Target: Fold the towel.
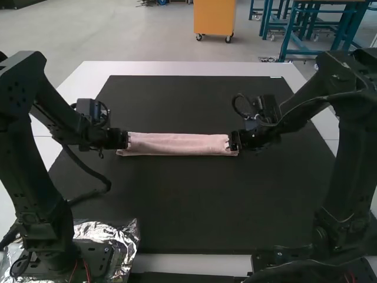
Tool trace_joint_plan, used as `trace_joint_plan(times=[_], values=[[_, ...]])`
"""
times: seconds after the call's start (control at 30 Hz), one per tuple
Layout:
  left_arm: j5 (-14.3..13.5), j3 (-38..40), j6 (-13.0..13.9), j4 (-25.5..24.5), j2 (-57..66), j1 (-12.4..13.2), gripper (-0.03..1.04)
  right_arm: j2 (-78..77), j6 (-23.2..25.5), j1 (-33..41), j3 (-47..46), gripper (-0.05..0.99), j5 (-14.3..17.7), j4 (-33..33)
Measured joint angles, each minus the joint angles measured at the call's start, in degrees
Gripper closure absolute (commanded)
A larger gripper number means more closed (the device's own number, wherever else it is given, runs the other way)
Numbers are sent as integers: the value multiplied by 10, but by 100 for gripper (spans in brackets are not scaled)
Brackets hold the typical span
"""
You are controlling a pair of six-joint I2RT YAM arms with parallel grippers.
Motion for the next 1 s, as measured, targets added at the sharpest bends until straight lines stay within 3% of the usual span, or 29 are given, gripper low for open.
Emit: trace_joint_plan(times=[0.33, 0.83, 0.9, 0.93, 1.0], values=[[4, 0, -10, 22, -14, 24, 3, 0, 1, 0, 26, 2, 7, -10], [11, 14, -23, 8, -48, 25, 4, 44, 1, 16, 37, 3, 15, 19], [11, 14, -23, 6, -48, 25, 4, 48, 1, 17, 39, 10, 17, 23], [11, 13, -23, 6, -48, 25, 4, 48, 1, 19, 40, 19, 17, 25], [11, 13, -23, 3, -48, 25, 4, 52, 0, 22, 40, 56, 17, 27]])
